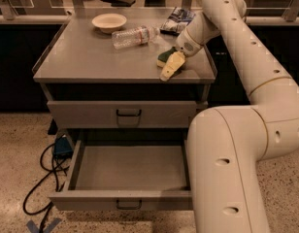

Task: Place sponge into middle drawer

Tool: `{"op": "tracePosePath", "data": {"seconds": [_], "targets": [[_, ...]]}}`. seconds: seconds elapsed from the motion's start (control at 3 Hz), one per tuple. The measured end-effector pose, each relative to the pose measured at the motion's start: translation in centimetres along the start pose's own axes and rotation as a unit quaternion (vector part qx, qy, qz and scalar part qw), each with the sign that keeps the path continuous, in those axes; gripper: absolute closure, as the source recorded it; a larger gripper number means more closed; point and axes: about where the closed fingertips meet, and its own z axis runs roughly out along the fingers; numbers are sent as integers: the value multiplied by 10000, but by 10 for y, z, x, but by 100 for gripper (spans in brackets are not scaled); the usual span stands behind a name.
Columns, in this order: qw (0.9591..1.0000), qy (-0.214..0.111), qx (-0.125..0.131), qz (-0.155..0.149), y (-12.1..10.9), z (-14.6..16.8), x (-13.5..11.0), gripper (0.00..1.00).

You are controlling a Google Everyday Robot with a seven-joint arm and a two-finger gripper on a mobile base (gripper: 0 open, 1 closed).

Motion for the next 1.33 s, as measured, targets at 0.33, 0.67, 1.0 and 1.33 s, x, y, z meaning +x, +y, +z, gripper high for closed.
{"op": "tracePosePath", "data": {"seconds": [0.33,0.67,1.0,1.33], "targets": [[10000,0,0,0,1,-4,-2,65],[10000,0,0,0,2,-6,-3,88],[10000,0,1,1,2,-10,-6,100],[10000,-1,4,4,2,-16,-9,100]]}}
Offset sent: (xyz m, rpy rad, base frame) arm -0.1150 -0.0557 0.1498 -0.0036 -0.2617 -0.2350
